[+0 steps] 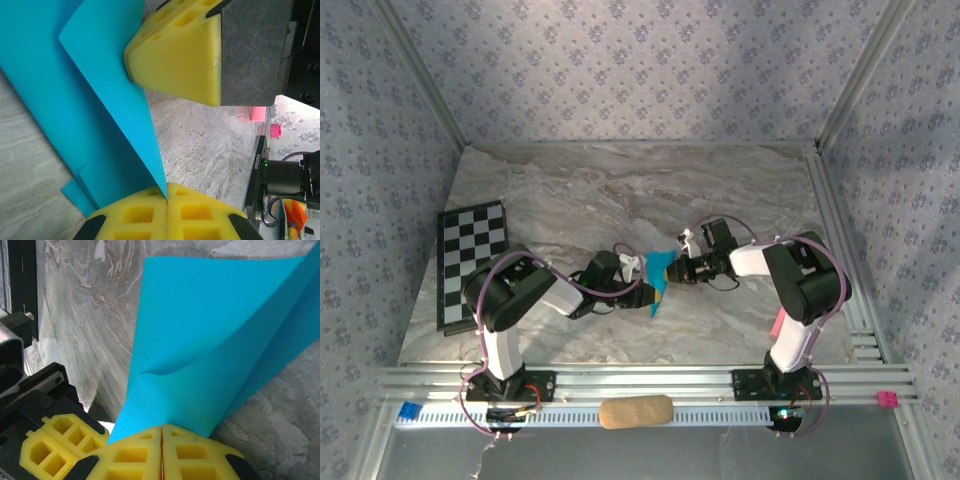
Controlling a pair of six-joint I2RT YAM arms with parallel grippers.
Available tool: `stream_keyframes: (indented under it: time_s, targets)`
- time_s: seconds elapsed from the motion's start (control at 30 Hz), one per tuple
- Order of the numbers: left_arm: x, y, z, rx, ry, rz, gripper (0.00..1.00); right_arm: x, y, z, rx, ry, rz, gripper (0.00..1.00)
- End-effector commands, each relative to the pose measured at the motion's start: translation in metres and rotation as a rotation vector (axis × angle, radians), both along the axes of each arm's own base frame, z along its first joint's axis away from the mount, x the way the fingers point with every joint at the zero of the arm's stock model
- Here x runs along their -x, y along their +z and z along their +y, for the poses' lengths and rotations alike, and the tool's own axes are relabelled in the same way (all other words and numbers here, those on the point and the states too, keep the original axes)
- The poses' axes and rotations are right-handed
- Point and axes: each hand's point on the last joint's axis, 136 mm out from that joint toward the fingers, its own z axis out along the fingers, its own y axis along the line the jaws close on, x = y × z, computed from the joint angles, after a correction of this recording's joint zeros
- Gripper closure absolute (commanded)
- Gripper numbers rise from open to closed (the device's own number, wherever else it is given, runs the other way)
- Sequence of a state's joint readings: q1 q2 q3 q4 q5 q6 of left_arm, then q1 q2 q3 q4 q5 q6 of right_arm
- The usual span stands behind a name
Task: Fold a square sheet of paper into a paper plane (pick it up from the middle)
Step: Fold the wing for the fifth time at the center of the table.
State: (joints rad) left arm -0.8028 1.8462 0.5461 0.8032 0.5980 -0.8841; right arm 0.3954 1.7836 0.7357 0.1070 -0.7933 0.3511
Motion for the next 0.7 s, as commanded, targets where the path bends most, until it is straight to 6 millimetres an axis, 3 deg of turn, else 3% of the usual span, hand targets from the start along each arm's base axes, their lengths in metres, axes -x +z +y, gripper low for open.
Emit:
stream_keyframes:
  time_s: [0.0,0.13,0.23,0.4,0.67]
  targets:
    - [0.024,-0.058,0.027,-0.199,-0.004,0.131,1.00,0.001,-0.025,-0.011,0.113,-0.032,0.052,0.91]
    - [0.027,-0.051,0.021,-0.241,-0.047,0.108,0.83,0.003,-0.029,-0.011,0.134,-0.033,0.070,0.91]
    - [0.032,-0.045,0.017,-0.295,-0.090,0.083,0.78,0.004,-0.030,-0.009,0.144,-0.026,0.073,0.91]
    - [0.037,-0.042,0.018,-0.337,-0.095,0.088,0.78,0.006,-0.032,-0.008,0.157,-0.026,0.080,0.91]
    - [0.039,-0.039,0.016,-0.337,-0.081,0.108,0.91,0.007,-0.033,-0.006,0.167,-0.015,0.082,0.91]
